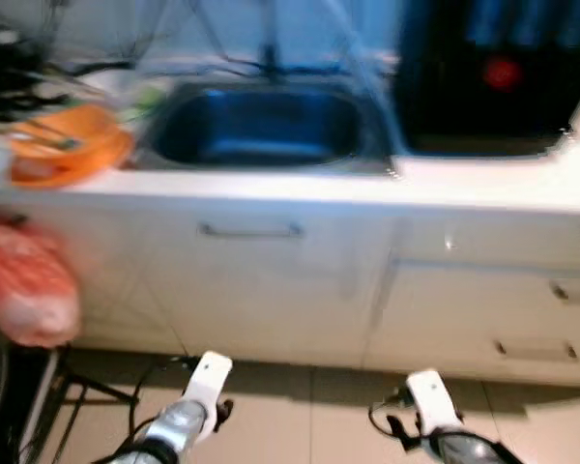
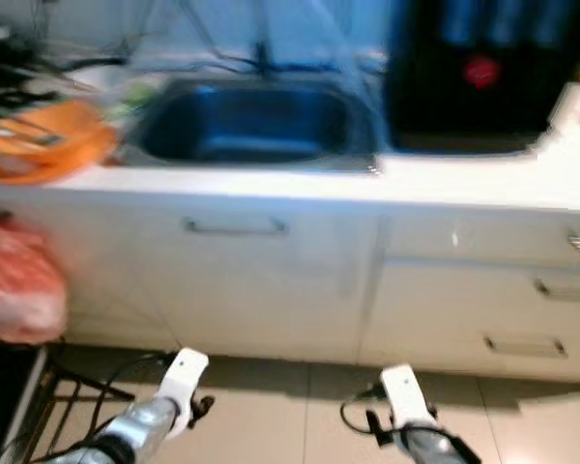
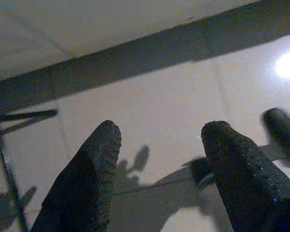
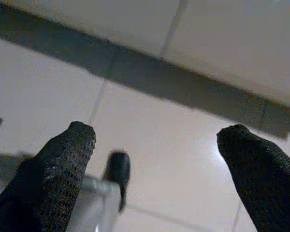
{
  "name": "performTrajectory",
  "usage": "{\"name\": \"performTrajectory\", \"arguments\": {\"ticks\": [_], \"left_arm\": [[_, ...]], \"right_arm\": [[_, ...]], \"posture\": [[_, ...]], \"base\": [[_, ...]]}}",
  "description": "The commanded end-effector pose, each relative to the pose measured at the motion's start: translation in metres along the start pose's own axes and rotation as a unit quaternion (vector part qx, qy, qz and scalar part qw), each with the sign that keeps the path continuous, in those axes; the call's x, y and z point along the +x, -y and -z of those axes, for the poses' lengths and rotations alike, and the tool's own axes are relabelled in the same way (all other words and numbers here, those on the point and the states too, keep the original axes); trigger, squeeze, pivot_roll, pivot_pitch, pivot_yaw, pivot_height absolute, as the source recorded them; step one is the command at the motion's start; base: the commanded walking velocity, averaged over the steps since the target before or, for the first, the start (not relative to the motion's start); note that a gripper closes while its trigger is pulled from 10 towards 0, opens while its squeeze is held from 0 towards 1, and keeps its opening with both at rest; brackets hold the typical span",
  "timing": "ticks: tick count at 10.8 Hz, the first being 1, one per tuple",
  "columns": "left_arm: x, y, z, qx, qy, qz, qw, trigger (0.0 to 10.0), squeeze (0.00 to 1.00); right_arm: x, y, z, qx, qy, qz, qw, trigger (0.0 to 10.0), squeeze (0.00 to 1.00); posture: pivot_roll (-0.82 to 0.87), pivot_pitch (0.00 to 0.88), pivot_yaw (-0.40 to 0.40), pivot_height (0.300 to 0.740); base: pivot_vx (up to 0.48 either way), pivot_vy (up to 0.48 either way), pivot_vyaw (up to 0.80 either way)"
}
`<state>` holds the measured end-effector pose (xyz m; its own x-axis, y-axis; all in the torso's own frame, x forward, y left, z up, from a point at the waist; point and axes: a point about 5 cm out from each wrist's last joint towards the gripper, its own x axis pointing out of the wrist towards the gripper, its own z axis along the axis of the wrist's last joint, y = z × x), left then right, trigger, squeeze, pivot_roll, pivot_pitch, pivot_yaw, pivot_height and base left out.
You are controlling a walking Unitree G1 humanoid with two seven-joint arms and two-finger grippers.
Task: Kitchen organization
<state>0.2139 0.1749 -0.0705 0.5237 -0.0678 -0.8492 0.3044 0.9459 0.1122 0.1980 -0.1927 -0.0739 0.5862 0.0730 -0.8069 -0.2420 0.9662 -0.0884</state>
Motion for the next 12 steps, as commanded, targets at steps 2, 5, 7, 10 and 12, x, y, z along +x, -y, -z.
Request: {"name": "performTrajectory", "arguments": {"ticks": [2,5,7,10,12], "left_arm": [[-0.001,-0.007,0.004,0.004,-0.01,-0.005,1.0,10.0,0.0],[-0.001,-0.005,0.004,0.0,-0.008,0.002,1.0,10.0,0.0],[-0.002,-0.008,0.009,-0.029,-0.01,-0.003,1.0,10.0,0.0],[-0.006,-0.025,0.017,-0.048,-0.018,-0.041,0.998,10.0,0.0],[-0.006,-0.03,0.007,-0.073,0.007,-0.047,0.996,10.0,0.0]], "right_arm": [[0.002,-0.009,-0.002,0.006,0.0,-0.011,1.0,10.0,0.0],[0.002,-0.011,0.001,0.011,-0.001,-0.009,1.0,10.0,0.0],[-0.002,0.001,0.011,0.036,-0.003,0.006,0.999,10.0,0.0],[-0.003,0.001,0.013,-0.019,-0.016,-0.014,1.0,10.0,0.0],[-0.001,0.0,0.007,-0.049,-0.018,-0.026,0.998,10.0,0.0]], "posture": [[-0.14,0.0,0.094,0.74],[-0.13,0.0,0.099,0.74],[-0.12,0.0,0.082,0.74],[-0.03,0.0,0.034,0.74],[0.01,0.0,-0.02,0.74]], "base": [[0.354,0.292,-0.8],[0.0,0.0,-0.23],[0.0,0.0,0.0],[0.0,0.0,0.0],[0.0,0.0,0.0]]}}
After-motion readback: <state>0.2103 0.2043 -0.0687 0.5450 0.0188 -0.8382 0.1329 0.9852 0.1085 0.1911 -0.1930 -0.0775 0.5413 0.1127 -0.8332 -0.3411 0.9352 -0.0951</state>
